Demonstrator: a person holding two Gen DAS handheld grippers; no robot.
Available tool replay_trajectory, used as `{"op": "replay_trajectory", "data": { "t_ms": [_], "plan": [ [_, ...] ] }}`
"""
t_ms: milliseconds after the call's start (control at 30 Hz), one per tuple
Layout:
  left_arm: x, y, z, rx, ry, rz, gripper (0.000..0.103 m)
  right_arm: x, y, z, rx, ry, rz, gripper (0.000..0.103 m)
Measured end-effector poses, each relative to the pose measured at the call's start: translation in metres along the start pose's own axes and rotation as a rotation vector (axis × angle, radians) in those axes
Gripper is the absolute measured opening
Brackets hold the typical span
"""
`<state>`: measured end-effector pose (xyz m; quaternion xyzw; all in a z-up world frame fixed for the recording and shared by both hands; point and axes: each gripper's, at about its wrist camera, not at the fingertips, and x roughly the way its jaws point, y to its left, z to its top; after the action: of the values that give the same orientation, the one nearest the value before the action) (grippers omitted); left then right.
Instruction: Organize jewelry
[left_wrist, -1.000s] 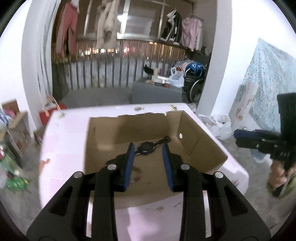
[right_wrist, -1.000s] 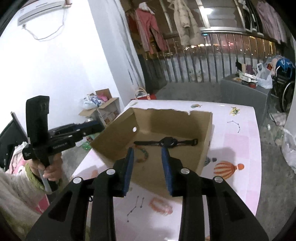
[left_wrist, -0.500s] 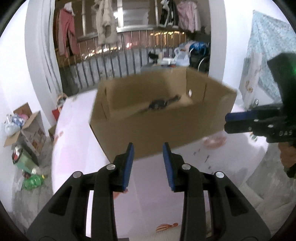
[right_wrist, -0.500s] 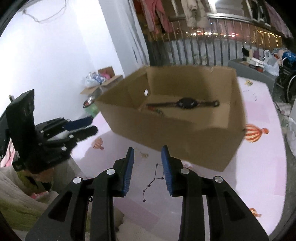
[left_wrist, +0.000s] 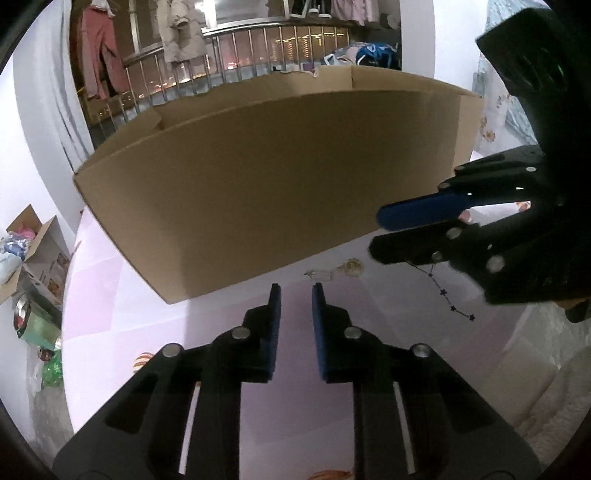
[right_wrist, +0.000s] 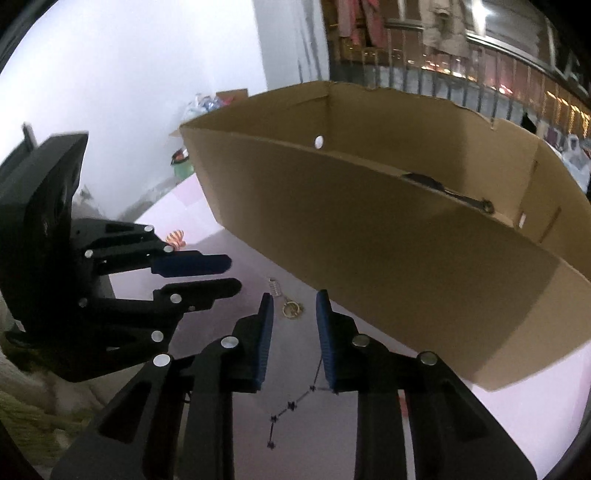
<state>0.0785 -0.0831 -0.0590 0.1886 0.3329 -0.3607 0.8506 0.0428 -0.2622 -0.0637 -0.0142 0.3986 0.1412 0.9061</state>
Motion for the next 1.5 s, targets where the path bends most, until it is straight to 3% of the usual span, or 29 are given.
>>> {"op": "replay_trajectory", "data": {
  "t_ms": [333,500,667,1267,1400,1500],
  "plan": [
    [0.005,0.002,-0.001,-0.019,0.012,-0.012,0.012,0.011,0.015,0.006,-0.126,0.036,-0.026,0.018],
    [0.010,0.005,-0.001,-0.035,0.017,-0.020,0.012,0.016,0.018,0.002,-0.149,0.067,-0.043,0.009],
    [0.012,0.007,0.002,-0.035,0.018,-0.016,0.012,0.015,0.018,0.000,-0.133,0.063,-0.037,0.003],
    [0.012,0.003,0.006,-0.030,0.016,-0.018,0.012,-0.012,0.004,-0.011,-0.001,0.073,-0.042,0.003],
    [0.017,0.004,0.011,-0.040,0.011,-0.023,0.023,-0.019,-0.001,-0.014,0.034,0.056,-0.048,0.003],
    [0.021,0.004,0.015,-0.038,0.015,-0.025,0.024,-0.019,-0.003,-0.015,0.047,0.051,-0.050,0.003]
  ]
}}
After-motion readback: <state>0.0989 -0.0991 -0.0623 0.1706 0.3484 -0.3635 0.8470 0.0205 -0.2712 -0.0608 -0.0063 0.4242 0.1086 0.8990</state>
